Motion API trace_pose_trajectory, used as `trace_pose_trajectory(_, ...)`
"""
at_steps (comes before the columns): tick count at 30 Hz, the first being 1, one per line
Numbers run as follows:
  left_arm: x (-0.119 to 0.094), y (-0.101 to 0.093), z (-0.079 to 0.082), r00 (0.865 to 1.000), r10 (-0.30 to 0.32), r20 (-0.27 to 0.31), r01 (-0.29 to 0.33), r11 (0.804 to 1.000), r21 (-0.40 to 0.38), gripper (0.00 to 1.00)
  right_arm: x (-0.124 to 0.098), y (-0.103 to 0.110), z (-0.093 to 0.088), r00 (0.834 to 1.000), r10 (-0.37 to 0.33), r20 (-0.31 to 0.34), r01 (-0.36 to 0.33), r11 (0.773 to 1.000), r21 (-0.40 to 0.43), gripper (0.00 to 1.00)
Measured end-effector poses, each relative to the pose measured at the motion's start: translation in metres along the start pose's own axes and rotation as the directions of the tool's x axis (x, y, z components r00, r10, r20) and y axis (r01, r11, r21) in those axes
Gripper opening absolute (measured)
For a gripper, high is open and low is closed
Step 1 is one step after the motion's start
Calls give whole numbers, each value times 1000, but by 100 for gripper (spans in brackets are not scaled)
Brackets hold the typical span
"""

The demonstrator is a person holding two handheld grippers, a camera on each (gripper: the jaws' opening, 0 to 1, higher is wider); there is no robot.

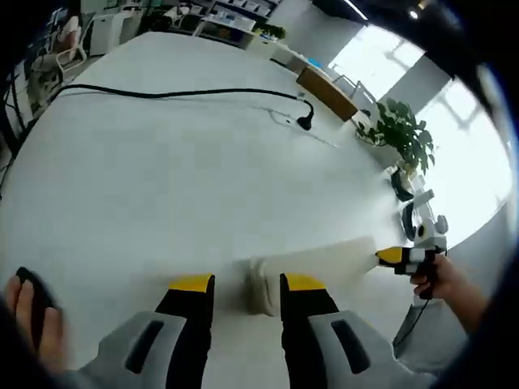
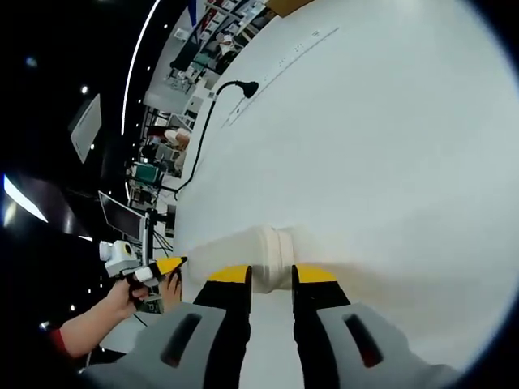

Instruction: Arrange the utensils inside the cutlery case until each visible utensil rests in its matching compartment.

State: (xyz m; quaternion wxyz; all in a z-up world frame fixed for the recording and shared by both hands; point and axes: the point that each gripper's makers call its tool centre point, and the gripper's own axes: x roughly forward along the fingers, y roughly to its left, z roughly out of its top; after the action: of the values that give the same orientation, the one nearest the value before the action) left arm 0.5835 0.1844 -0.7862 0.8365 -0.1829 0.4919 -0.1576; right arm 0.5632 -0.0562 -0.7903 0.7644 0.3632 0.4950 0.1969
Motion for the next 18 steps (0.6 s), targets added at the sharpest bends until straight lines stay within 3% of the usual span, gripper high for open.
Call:
trace_pose_trajectory(3,1,-7,-10,999,-33,-25,31,996,-89,34,0,0,0,1000,2,2,-2,1000,10,18)
trace_pose_trajectory(6,2,-6,-14,999,-27,-23,24,995,-96,38,0,1,0,1000,6,2,-6,1000,23,20)
trace_pose_trajectory(7,3,-12,-18,998,-56,-29,52,990,-128,39,0,0,-1,1000,4,3,-5,1000,25,20)
trace_pose_trajectory(9,4,-20,-27,992,-93,-82,75,975,-208,40,0,0,-2,1000,11,2,-12,999,39,16)
trace_pose_trajectory(11,5,-15,-22,997,-63,-47,53,982,-179,40,0,1,-2,1000,11,3,-11,999,45,17)
trace_pose_trajectory(14,7,-7,-29,996,-31,-85,18,988,-151,28,0,1,-2,1000,10,6,-10,1000,22,16)
trace_pose_trajectory(17,8,-19,-26,995,-83,-63,69,977,-200,20,-1,2,-6,1000,9,-1,-9,999,-31,15)
trace_pose_trajectory(18,9,-18,-26,995,-71,-67,59,983,-176,20,-1,1,-6,1000,8,-1,-8,1000,-27,14)
